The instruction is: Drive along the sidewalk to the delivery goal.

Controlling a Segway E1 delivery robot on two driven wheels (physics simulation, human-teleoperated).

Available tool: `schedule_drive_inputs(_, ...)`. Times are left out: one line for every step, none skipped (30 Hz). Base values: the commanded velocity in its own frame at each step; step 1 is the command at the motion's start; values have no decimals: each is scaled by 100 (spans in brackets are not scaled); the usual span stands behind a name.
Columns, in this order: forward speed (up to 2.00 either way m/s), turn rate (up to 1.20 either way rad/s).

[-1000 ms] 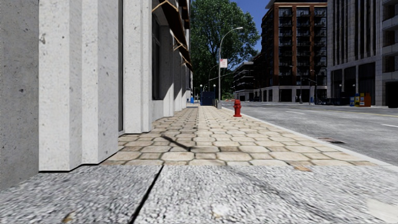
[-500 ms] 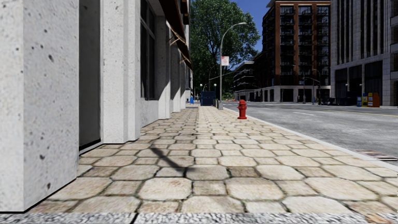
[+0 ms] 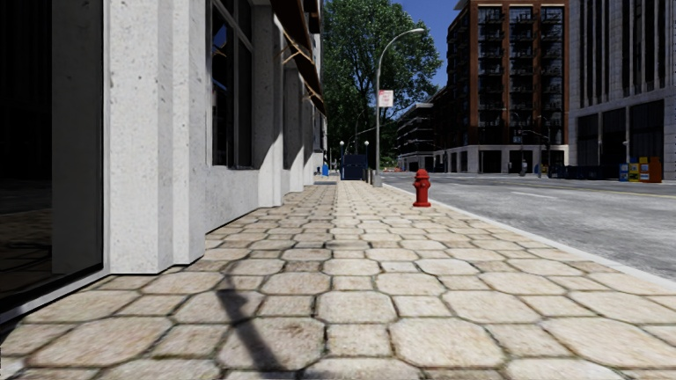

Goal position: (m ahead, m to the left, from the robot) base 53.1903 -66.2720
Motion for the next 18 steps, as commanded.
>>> schedule_drive_inputs(200,0)
schedule_drive_inputs(200,0)
schedule_drive_inputs(200,0)
schedule_drive_inputs(200,0)
schedule_drive_inputs(200,0)
schedule_drive_inputs(200,0)
schedule_drive_inputs(200,0)
schedule_drive_inputs(200,0)
schedule_drive_inputs(200,0)
schedule_drive_inputs(200,0)
schedule_drive_inputs(200,0)
schedule_drive_inputs(200,0)
schedule_drive_inputs(200,0)
schedule_drive_inputs(200,0)
schedule_drive_inputs(200,0)
schedule_drive_inputs(200,0)
schedule_drive_inputs(200,0)
schedule_drive_inputs(200,0)
